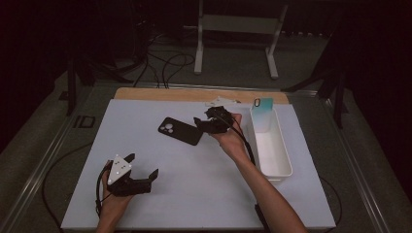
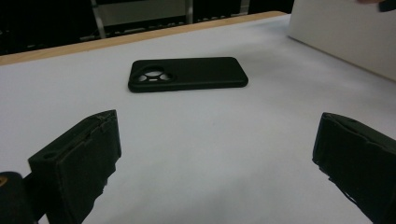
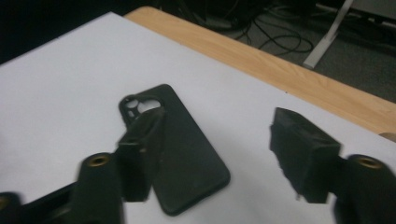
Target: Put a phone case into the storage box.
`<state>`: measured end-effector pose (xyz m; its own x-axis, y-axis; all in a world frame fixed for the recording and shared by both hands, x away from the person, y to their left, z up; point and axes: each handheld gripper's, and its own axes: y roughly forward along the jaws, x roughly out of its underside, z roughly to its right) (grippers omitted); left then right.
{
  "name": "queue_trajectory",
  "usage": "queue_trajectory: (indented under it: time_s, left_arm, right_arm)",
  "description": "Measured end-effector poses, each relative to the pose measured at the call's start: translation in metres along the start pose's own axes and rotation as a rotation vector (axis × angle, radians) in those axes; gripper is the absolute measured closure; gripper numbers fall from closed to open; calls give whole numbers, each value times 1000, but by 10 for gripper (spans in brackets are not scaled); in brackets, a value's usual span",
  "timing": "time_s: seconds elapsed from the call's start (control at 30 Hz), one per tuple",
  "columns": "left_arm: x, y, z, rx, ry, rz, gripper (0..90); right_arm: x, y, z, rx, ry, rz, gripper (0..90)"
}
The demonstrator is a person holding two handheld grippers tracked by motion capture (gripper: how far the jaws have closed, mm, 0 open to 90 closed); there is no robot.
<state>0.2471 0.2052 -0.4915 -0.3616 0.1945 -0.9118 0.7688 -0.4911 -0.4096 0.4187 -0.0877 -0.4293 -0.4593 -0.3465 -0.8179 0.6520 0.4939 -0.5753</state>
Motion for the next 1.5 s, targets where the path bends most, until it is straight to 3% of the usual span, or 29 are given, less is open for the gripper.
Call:
queue_trajectory:
  time_s: [0.17, 0.2, 0.43, 0.73, 1.13, 1.33, 1.5]
  left_arm:
    - [0, 0, 0, -1, -2, 2, 12]
    - [0, 0, 0, 0, -2, 2, 12]
    - [0, 0, 0, 2, 0, 2, 12]
    - [0, -1, 0, 4, 0, 3, 13]
    - [0, -1, 0, 6, -2, 7, 13]
    - [0, -2, 0, 6, -5, 8, 13]
    - [0, -2, 0, 4, -4, 11, 13]
  right_arm:
    - [2, 27, 3, 1, -11, -50, 574]
    - [2, 27, 3, 1, -11, -50, 574]
    - [11, 55, 7, -1, -31, -100, 898]
    - [27, 88, 19, 21, -2, -186, 900]
    - [34, 105, 21, 29, -4, -262, 900]
    - [32, 105, 15, 2, -37, -295, 900]
    - [38, 97, 2, -43, -101, -312, 900]
